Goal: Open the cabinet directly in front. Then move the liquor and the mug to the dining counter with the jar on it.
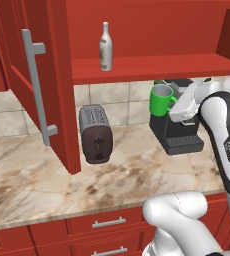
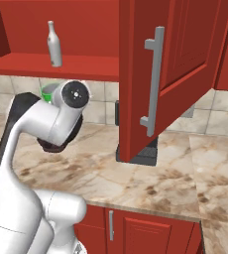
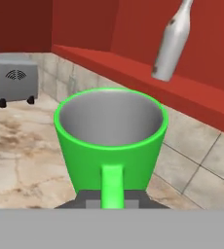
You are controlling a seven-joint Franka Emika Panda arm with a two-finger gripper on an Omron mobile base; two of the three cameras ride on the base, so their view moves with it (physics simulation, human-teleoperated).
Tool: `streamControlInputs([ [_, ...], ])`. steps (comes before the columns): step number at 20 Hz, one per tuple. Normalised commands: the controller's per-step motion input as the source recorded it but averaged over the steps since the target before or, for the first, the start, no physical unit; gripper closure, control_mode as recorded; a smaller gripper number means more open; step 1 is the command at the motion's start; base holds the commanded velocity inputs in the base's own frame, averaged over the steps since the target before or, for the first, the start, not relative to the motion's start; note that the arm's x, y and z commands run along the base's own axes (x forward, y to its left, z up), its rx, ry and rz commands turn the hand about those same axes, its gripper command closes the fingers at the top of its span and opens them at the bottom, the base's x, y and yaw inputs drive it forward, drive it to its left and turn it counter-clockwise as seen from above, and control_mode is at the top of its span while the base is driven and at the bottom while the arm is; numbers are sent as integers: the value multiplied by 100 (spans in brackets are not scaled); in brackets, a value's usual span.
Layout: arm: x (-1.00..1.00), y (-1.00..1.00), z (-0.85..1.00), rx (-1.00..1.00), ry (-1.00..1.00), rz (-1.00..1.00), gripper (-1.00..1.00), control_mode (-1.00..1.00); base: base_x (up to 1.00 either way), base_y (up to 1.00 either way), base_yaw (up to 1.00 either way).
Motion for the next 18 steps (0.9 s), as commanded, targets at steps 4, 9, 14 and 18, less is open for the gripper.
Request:
streamControlInputs([
  [4, -71, 18, -8, -4, -16, 16, 100, -100, 0, 0, 0],
  [9, -22, 0, 0, -1, -18, 1, 100, -100, 0, 0, 0],
  [14, 0, 0, 0, 0, -1, 0, 100, -100, 0, 0, 0],
  [18, 0, 0, 0, 0, 0, 0, 100, -100, 0, 0, 0],
])
